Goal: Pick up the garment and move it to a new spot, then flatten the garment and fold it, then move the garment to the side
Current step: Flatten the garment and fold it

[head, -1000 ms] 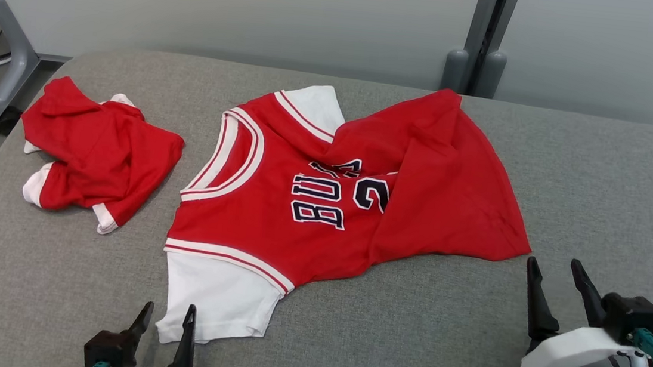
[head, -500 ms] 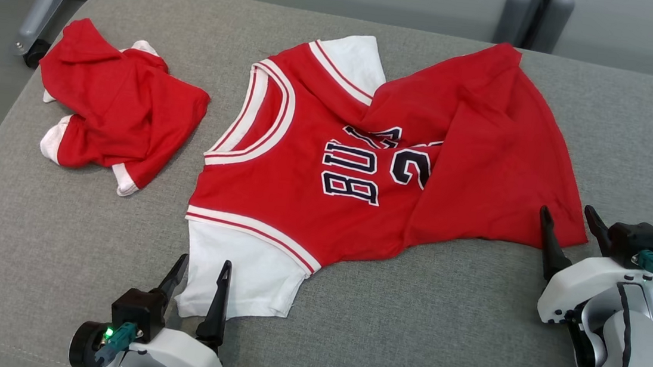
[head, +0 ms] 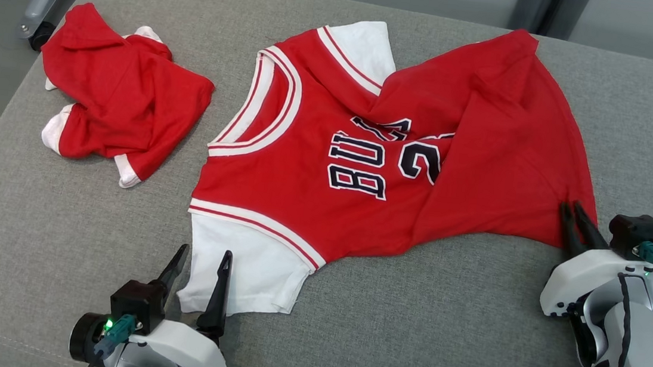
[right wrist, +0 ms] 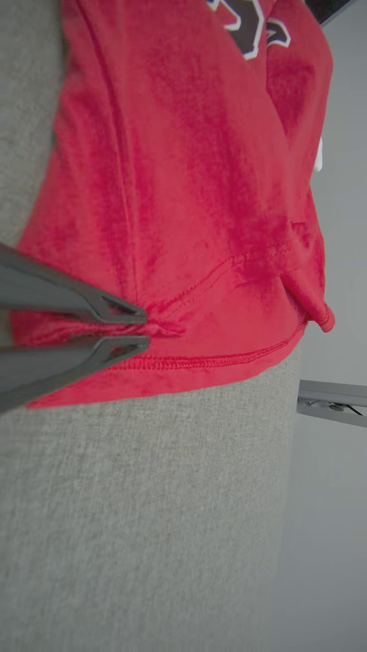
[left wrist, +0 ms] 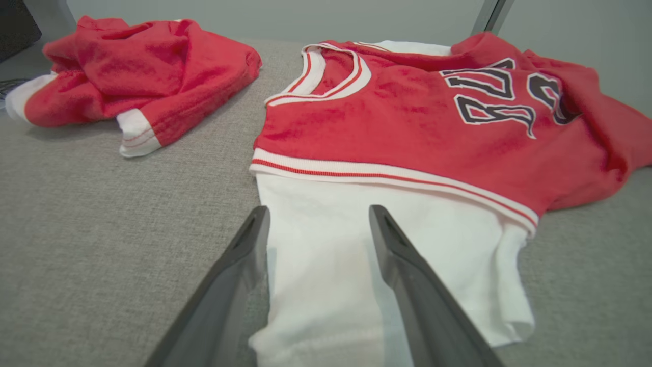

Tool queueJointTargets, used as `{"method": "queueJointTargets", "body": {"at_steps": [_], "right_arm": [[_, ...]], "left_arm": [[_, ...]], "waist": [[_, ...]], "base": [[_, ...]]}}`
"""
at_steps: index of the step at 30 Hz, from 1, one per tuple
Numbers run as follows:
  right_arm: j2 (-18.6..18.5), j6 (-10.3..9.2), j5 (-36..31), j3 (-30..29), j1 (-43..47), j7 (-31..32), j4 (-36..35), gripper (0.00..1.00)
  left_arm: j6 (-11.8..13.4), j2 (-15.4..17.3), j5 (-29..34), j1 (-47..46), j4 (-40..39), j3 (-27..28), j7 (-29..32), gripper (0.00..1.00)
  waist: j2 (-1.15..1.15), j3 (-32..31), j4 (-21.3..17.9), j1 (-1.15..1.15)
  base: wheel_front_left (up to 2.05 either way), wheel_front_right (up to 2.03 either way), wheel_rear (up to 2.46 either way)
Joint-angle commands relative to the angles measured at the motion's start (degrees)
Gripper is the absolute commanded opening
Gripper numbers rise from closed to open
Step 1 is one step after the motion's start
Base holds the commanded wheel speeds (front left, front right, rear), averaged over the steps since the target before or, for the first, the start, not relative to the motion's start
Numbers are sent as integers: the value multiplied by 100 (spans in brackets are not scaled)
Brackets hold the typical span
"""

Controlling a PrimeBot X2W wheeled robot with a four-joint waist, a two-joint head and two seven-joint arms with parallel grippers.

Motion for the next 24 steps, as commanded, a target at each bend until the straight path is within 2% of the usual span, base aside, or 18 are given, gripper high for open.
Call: {"method": "queueJointTargets", "body": {"at_steps": [1,5,14,16,18,19,20,24], "right_arm": [[-35,-2,-19,4,-9,-31,56,0],[-3,-2,63,-49,44,-48,-60,0],[142,-2,305,-625,1302,-50,-1373,0],[185,-2,291,-663,1634,-51,-1583,14],[209,-2,300,-684,1787,-50,-1638,17],[231,-2,284,-724,1901,-50,-1715,37],[251,-2,269,-777,1996,-50,-1771,100],[335,-1,237,-864,2288,-51,-1959,100]], "left_arm": [[18,19,3,-61,-1,16,-2,100],[20,20,48,1,49,47,-2,100],[-41,17,174,346,266,246,-2,100],[-61,20,215,433,322,304,-2,100],[-64,19,229,458,357,336,-2,100],[-78,22,252,474,390,368,-2,100],[-83,19,262,492,422,392,-2,100],[-110,23,281,637,559,476,-2,100]], "waist": [[0,-6,-17,0],[0,-102,-116,0],[0,-802,-590,0],[0,-915,-708,0],[0,-960,-766,0],[0,-999,-821,0],[0,-1042,-871,0],[0,-1216,-1043,0]], "base": [[0,0,0],[0,0,0],[0,0,0],[0,0,0],[0,0,0],[0,0,0],[0,0,0],[0,0,0]]}}
